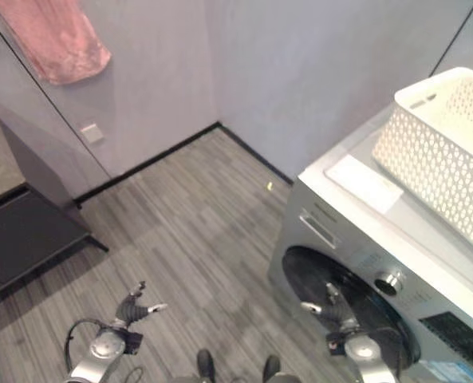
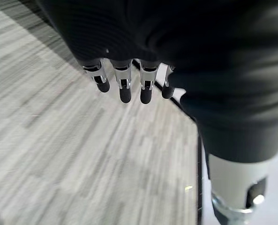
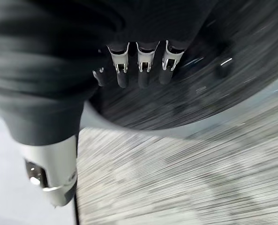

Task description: Put brush and paste in cup on sink, flatten towel.

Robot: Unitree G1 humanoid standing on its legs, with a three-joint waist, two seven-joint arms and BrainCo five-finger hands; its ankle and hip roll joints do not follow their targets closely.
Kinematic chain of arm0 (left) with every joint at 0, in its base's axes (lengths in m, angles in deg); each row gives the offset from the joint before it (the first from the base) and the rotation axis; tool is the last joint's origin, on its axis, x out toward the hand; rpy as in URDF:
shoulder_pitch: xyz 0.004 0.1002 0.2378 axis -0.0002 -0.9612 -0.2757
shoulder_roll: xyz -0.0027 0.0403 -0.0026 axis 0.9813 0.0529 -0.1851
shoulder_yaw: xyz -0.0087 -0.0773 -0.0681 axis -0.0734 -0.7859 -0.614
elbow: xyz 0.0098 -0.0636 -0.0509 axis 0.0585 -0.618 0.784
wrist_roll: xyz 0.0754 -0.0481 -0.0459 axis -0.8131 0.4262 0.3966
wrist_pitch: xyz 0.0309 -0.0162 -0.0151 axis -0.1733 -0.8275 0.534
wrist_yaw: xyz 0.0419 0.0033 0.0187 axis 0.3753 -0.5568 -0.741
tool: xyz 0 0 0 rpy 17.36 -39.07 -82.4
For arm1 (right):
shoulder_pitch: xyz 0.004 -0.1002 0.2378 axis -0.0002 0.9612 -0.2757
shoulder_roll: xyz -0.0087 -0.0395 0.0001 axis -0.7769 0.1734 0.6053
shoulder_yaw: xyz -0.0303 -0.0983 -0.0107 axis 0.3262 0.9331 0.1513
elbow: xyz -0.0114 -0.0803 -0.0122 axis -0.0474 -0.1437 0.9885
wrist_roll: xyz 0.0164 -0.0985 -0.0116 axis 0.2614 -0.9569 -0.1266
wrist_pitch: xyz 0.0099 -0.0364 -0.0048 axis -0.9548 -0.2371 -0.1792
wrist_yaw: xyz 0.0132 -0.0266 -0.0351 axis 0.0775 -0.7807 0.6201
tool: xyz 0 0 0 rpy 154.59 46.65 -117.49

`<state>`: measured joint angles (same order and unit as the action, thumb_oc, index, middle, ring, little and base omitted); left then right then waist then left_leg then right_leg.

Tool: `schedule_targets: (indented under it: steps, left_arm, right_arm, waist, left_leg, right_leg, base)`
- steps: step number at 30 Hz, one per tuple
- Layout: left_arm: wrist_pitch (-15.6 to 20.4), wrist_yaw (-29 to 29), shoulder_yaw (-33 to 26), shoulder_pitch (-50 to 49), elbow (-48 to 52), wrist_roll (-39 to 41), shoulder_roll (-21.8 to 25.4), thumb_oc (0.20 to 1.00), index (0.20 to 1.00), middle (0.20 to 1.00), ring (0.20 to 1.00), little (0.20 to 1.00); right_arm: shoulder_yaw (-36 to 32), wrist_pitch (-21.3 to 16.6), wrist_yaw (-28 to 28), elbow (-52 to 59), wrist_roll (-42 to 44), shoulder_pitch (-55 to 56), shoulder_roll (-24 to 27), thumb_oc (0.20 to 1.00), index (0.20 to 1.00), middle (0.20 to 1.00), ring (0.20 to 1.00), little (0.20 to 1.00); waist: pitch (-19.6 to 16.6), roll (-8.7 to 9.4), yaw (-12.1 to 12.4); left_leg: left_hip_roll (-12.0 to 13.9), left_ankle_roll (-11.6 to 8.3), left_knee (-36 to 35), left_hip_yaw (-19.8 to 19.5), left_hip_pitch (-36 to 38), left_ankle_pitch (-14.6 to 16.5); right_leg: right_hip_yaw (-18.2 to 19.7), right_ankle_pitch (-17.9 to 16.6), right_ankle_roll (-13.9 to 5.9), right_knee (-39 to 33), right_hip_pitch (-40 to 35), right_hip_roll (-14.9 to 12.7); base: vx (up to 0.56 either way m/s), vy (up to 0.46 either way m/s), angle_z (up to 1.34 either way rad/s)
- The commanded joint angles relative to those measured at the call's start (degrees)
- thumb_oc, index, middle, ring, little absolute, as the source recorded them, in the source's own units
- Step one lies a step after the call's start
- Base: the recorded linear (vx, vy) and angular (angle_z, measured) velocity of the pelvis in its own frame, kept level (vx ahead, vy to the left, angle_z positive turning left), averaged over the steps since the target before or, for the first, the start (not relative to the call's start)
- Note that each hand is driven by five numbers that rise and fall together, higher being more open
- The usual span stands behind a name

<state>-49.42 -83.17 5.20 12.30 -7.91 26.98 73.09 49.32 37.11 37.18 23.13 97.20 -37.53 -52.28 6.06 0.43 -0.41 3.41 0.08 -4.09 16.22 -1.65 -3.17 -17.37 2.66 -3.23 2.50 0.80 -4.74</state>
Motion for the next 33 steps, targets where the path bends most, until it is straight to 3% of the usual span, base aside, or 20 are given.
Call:
schedule_targets:
  steps: [1,6,10,12,14,16,18,21,26,28,29,31,33]
  left_arm:
    - [2.6,-2.3,-0.8,0.5,3.2,0.8,0.3,1.0,1.0,1.0,1.0,1.0]
    - [3.0,-2.5,-2.4,-1.3,4.3,2.0,0.9,1.0,1.0,1.0,1.0,1.0]
    - [2.7,-2.4,-4.5,-3.3,2.5,2.3,0.6,1.0,1.0,1.0,1.0,1.0]
    - [2.5,-2.7,-4.6,-3.0,1.4,1.8,1.0,1.0,1.0,1.0,1.0,1.0]
    - [2.3,-3.3,-5.0,-2.8,0.1,1.5,1.1,1.0,1.0,1.0,1.0,1.0]
    - [2.4,-3.6,-5.0,-2.6,-1.2,1.4,0.9,1.0,1.0,1.0,1.0,1.0]
    - [2.7,-3.8,-4.9,-1.9,-1.9,1.9,0.5,1.0,1.0,1.0,1.0,1.0]
    - [2.5,-4.1,-4.2,-1.6,-2.1,2.0,-0.1,1.0,1.0,1.0,1.0,1.0]
    - [2.8,-3.5,-3.8,-2.1,-2.5,2.4,-0.9,1.0,1.0,1.0,1.0,1.0]
    - [2.8,-2.7,-3.4,-2.1,-2.0,2.6,-1.3,1.0,1.0,1.0,1.0,1.0]
    - [2.6,-3.0,-2.1,-0.2,-3.4,2.5,-1.7,1.0,1.0,1.0,1.0,1.0]
    - [2.7,-2.9,-1.7,0.2,-3.8,2.5,-2.2,1.0,1.0,1.0,1.0,1.0]
    - [2.9,-3.8,-1.0,0.4,-4.1,2.0,-2.3,1.0,1.0,1.0,1.0,1.0]
  right_arm:
    - [-0.7,-2.6,2.6,0.1,5.3,-1.1,-0.2,1.0,1.0,1.0,1.0,1.0]
    - [-2.0,-3.2,2.1,0.6,7.3,-0.9,-1.2,1.0,1.0,1.0,1.0,1.0]
    - [-3.5,-2.9,2.1,-1.3,7.7,0.3,-1.9,1.0,1.0,1.0,1.0,1.0]
    - [-3.6,-2.9,2.0,-1.9,8.3,0.6,-2.1,1.0,1.0,1.0,1.0,1.0]
    - [-3.2,-3.1,2.0,-1.7,8.6,0.8,-2.2,1.0,1.0,1.0,1.0,1.0]
    - [-3.2,-3.2,1.8,-2.0,8.8,1.1,-1.7,1.0,1.0,1.0,1.0,1.0]
    - [-3.3,-3.6,2.5,-2.8,9.6,0.7,-1.1,1.0,1.0,1.0,1.0,1.0]
    - [-3.3,-3.4,3.3,-2.9,8.8,0.3,-0.7,1.0,1.0,1.0,1.0,1.0]
    - [-3.5,-3.4,3.2,-2.8,8.9,0.1,0.4,1.0,1.0,1.0,1.0,1.0]
    - [-4.0,-3.4,3.1,-2.7,8.3,0.8,1.1,1.0,1.0,1.0,1.0,1.0]
    - [-4.7,-3.8,4.1,-3.1,8.1,1.0,1.5,1.0,1.0,1.0,1.0,1.0]
    - [-4.7,-3.6,4.4,-3.2,8.2,1.2,1.4,1.0,1.0,1.0,1.0,1.0]
    - [-4.0,-3.7,4.5,-3.0,8.4,1.0,1.4,1.0,1.0,1.0,1.0,1.0]
  waist:
    - [-1.3,1.22,0.9]
    - [-0.4,1.41,0.7]
    - [-1.2,1.19,1.2]
    - [-1.0,1.5,1.0]
    - [-0.6,1.32,1.0]
    - [0.0,1.32,-0.1]
    - [0.3,1.9,-0.5]
    - [0.3,3.2,0.0]
    - [-0.3,3.16,0.1]
    - [0.4,2.77,-0.2]
    - [1.3,3.12,-2.5]
    - [1.2,3.03,-2.5]
    - [1.0,2.59,-2.4]
  left_leg:
    - [-1.7,-0.39,3.2,-0.9,-2.5,0.4]
    - [-3.2,1.09,2.7,-3.4,0.0,1.1]
    - [-4.6,2.02,1.9,-5.4,1.3,1.9]
    - [-4.8,1.96,2.1,-6.9,1.3,2.0]
    - [-4.2,1.67,1.8,-7.5,1.6,1.8]
    - [-3.8,0.95,1.7,-10.0,2.3,1.7]
    - [-4.1,0.26,2.6,-11.6,2.1,2.5]
    - [-4.3,-0.22,4.3,-12.7,1.7,3.6]
    - [-4.4,-1.27,6.2,-13.6,0.8,4.0]
    - [-4.4,-2.81,11.7,-12.7,-1.9,3.6]
    - [0.8,-3.87,14.4,-3.1,-3.9,2.7]
    - [1.4,-3.7,13.9,-2.5,-3.9,2.9]
    - [1.2,-3.61,11.7,-5.5,-3.6,3.6]
  right_leg:
    - [5.2,1.4,-4.78,11.7,-0.2,-1.4]
    - [8.6,-5.2,-6.41,22.1,4.1,-0.9]
    - [7.9,-8.8,-6.89,26.3,4.2,-0.4]
    - [9.9,-8.3,-6.8,27.6,5.7,2.0]
    - [9.0,-6.6,-6.17,28.0,8.5,2.0]
    - [11.1,-1.1,-4.67,24.7,10.8,4.4]
    - [14.3,-0.1,-3.77,14.8,10.1,5.0]
    - [14.8,-1.4,-3.64,8.2,7.9,4.2]
    - [14.7,-1.8,-2.74,3.9,4.9,4.7]
    - [13.5,-1.8,-2.18,2.8,3.9,4.1]
    - [11.1,-1.6,-2.02,3.0,3.5,2.5]
    - [10.9,-1.4,-1.83,2.8,3.5,2.4]
    - [11.6,-0.9,-2.1,2.5,3.0,2.5]
  base:
    - [0.08,0.115,0.09]
    - [0.12,0.099,0.12]
    - [0.15,0.099,0.29]
    - [0.07,0.03,0.25]
    - [0.09,-0.025,0.49]
    - [0.14,-0.09,0.5]
    - [0.1,-0.12,0.74]
    - [0.09,-0.142,0.74]
    - [0.08,-0.153,0.24]
    - [0.01,-0.114,0.44]
    - [-0.05,-0.045,0.78]
    - [-0.01,0.001,0.85]
    - [0.08,0.071,0.38]
